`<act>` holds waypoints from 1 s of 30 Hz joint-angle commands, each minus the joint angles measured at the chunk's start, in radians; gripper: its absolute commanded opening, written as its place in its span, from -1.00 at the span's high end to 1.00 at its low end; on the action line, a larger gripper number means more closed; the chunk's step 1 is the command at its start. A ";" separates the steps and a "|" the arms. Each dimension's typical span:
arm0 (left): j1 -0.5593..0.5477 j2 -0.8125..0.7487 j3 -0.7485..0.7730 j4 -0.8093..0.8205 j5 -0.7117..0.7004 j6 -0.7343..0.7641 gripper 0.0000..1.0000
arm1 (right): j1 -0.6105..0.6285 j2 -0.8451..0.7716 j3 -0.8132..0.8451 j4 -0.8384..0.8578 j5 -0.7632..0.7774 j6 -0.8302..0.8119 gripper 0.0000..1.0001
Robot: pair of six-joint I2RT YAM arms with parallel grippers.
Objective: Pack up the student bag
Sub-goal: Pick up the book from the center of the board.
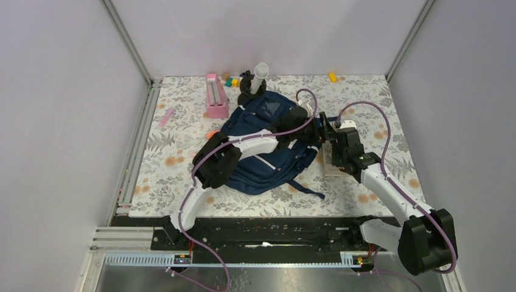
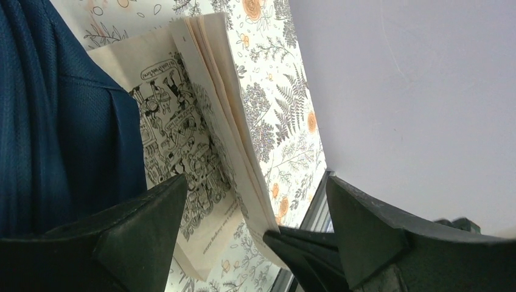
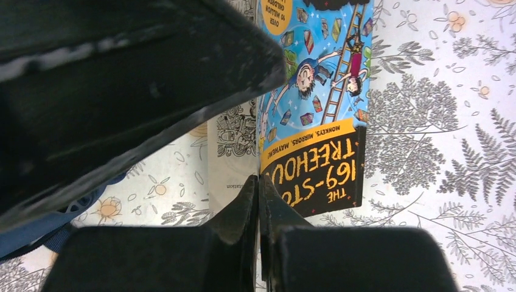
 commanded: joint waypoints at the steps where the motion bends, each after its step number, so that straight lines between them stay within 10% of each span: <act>1: -0.012 0.059 0.088 0.011 0.013 -0.039 -0.70 | -0.001 -0.037 -0.013 0.025 -0.056 0.032 1.00; 11: -0.046 0.178 0.237 -0.084 0.052 -0.026 -0.58 | -0.001 -0.088 -0.031 0.027 -0.059 0.035 1.00; 18: -0.064 0.184 0.228 -0.006 0.115 -0.037 0.78 | -0.001 -0.134 -0.008 -0.018 -0.058 0.044 1.00; 22: -0.054 0.080 0.106 0.132 0.114 -0.010 1.00 | -0.001 -0.170 0.045 -0.095 -0.077 0.057 -0.42; 30: -0.035 -0.130 -0.023 0.251 0.193 0.135 1.00 | -0.019 -0.325 0.246 -0.325 -0.050 0.142 -0.85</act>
